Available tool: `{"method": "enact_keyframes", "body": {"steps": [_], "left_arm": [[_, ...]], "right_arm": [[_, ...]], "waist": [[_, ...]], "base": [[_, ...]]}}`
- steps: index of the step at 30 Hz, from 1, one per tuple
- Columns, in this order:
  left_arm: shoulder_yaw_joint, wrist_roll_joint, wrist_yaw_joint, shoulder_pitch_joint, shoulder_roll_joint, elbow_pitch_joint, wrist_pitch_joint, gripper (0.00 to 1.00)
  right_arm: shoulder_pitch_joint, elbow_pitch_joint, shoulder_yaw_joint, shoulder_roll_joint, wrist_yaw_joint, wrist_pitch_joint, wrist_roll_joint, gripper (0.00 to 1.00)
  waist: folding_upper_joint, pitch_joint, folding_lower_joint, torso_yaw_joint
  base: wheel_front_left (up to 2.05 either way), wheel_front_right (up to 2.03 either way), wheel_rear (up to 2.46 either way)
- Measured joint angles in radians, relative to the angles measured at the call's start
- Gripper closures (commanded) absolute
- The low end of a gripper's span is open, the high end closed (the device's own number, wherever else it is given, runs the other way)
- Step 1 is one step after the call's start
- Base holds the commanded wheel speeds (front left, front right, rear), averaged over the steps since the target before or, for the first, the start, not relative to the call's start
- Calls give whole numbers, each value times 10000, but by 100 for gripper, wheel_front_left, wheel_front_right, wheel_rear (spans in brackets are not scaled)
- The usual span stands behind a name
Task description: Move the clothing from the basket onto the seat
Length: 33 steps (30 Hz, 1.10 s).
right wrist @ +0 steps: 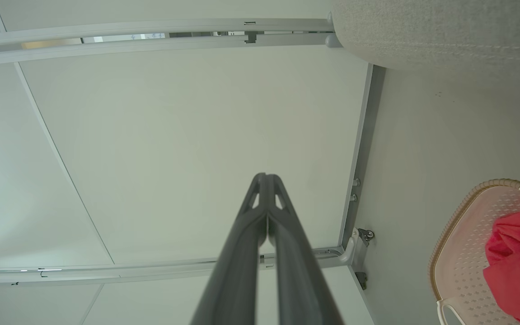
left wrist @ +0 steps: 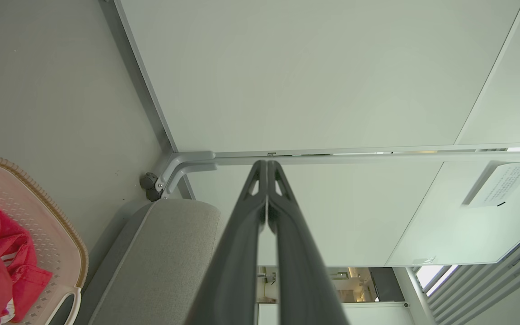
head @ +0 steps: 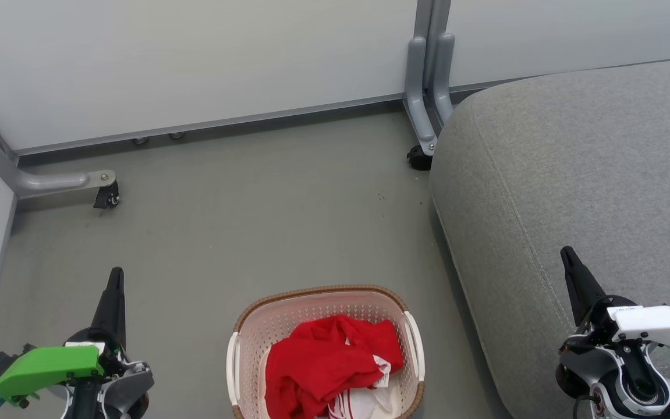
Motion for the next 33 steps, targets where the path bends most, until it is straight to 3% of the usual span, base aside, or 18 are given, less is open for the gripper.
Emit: {"method": "enact_keyframes", "body": {"steps": [17,18,27,33], "left_arm": [[0,0,0,0,0,0,0,100],[-6,-2,4,12,-4,25,0,0],[-199,92,33,335,-67,186,-255,0],[-286,1147,33,463,-25,33,-570,0]], "right_arm": [[0,0,0,0,0,0,0,100],[12,27,0,8,0,-2,2,0],[349,332,234,90,-4,-278,-299,0],[388,221,244,88,-4,-564,-1557,0]], "waist": [[0,0,0,0],[0,0,0,0],[0,-14,0,-13],[0,-16,0,-27]], "base": [[0,0,0],[0,0,0],[0,0,0],[0,0,0]]}}
